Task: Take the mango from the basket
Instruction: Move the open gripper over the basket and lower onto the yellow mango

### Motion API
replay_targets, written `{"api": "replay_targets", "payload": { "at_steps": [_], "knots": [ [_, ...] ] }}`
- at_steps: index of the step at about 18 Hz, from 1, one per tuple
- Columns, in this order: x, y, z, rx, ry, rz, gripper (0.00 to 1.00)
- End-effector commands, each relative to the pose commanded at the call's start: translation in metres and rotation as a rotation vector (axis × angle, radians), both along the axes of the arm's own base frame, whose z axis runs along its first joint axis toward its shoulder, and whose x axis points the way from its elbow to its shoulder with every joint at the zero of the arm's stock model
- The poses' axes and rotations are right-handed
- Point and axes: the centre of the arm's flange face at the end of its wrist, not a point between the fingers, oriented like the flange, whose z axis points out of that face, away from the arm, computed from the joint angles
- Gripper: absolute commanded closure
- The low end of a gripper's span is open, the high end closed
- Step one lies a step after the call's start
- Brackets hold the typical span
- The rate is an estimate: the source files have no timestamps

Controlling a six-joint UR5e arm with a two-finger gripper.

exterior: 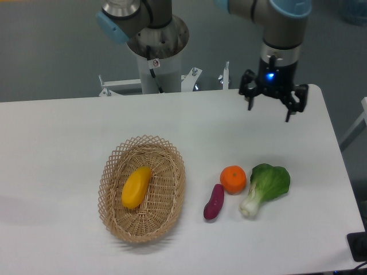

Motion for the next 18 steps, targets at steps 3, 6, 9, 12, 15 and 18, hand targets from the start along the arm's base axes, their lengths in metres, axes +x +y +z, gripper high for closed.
{"api": "replay_targets", "payload": {
  "at_steps": [3,6,9,12,15,18],
  "knots": [
    [0.032,0.031,-0.01,0.006,-0.041,0.053,0.0],
    [0.066,0.059,-0.025,-0.001,-0.09,0.104,0.0],
    [0.1,0.089,-0.052,-0.01,-0.121,0.114,0.0],
    [0.132,0.126,-0.077,0.006,-0.119,0.098,0.0],
    [0.166,0.164,-0.107,-0.025,-0.085,0.092,0.0],
    [0.191,0.187,-0.142,-0.083,-0.057,0.044,0.0]
  ]
}}
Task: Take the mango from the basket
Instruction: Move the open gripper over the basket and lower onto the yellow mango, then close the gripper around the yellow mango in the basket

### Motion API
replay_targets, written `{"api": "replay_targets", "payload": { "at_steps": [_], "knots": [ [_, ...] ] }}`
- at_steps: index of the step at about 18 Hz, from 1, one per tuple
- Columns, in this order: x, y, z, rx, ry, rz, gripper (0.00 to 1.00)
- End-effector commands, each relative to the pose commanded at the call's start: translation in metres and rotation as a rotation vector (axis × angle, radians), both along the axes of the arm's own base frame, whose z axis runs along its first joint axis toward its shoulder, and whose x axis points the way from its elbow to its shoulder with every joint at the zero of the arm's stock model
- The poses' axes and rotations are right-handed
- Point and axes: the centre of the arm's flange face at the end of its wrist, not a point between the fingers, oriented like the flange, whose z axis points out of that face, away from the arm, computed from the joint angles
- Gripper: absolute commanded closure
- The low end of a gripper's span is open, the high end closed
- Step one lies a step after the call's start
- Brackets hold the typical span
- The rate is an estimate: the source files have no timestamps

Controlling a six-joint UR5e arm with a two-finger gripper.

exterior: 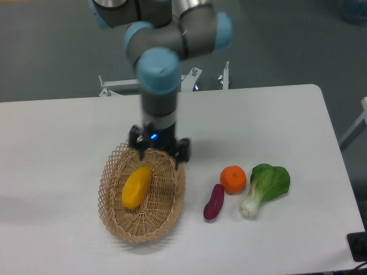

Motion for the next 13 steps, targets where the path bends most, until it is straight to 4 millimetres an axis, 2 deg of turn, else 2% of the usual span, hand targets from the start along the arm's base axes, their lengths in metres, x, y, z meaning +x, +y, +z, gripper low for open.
{"api": "replay_targets", "payload": {
  "at_steps": [4,7,13],
  "knots": [
    [0.012,0.009,-0.013,-0.006,-0.005,-0.026,0.0],
    [0.011,0.012,-0.036,-0.036,-0.018,-0.036,0.0],
    [0.009,0.014,-0.048,-0.055,-0.019,-0.046,0.0]
  ]
}}
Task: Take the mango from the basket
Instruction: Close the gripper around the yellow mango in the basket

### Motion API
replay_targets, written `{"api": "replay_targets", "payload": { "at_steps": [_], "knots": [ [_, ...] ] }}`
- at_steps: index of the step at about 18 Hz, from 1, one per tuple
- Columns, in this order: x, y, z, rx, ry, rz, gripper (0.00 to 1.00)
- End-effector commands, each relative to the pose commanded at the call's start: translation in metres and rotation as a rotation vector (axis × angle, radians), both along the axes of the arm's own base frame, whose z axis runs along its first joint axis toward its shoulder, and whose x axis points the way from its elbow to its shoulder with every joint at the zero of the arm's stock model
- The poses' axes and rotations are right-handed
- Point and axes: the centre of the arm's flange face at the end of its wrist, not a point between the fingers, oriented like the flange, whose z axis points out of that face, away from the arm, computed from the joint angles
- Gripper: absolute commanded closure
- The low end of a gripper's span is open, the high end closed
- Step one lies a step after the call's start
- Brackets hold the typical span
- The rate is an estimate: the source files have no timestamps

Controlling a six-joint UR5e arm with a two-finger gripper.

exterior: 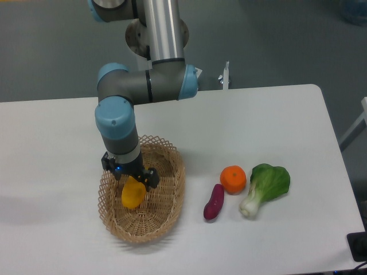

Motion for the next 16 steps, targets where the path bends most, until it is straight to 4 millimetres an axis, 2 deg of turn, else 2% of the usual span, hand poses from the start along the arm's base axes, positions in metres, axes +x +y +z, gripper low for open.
{"api": "replay_targets", "payload": {
  "at_steps": [2,8,11,12,16],
  "knots": [
    [-0.001,0.0,-0.009,-0.014,-0.003,-0.003,0.0],
    [-0.002,0.001,-0.011,-0.013,0.007,-0.003,0.01],
    [-0.002,0.002,-0.009,-0.011,0.009,-0.007,0.34],
    [-0.003,0.002,-0.007,-0.008,0.01,-0.01,0.41],
    [-0.002,0.001,-0.007,-0.012,0.014,-0.049,0.51]
  ]
}}
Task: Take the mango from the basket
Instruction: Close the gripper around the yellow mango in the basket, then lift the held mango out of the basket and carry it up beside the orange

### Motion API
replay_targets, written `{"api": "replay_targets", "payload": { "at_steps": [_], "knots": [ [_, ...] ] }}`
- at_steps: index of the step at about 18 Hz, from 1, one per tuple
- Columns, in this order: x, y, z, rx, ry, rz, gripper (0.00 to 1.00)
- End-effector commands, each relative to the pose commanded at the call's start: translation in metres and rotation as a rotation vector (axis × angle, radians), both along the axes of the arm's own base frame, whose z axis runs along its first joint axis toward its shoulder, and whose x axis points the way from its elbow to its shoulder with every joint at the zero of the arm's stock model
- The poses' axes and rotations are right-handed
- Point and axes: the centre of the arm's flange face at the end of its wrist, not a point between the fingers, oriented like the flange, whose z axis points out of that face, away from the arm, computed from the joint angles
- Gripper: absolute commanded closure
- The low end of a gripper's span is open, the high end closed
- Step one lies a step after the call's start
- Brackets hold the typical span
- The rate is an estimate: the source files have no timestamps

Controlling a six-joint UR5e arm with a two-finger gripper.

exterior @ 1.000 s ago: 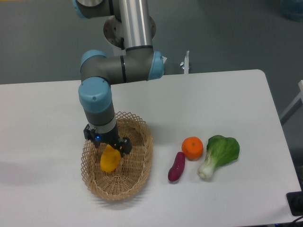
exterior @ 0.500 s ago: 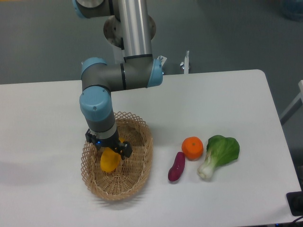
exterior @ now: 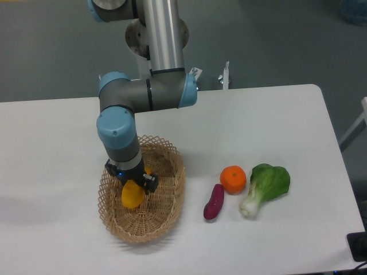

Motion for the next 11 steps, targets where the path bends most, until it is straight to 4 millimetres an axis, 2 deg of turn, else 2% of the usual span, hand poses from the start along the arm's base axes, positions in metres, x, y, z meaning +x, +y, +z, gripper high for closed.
{"api": "replay_targets", "payload": {
  "at_steps": [6,8,11],
  "knots": [
    [-0.006,0.001,0.012,0.021,0.01,0.0,0.55],
    [-0.012,0.001,0.032,0.045,0.028,-0.019,0.55],
    [-0.043,-0.009,0.069,0.092,0.061,-0.006,0.55]
  ]
}}
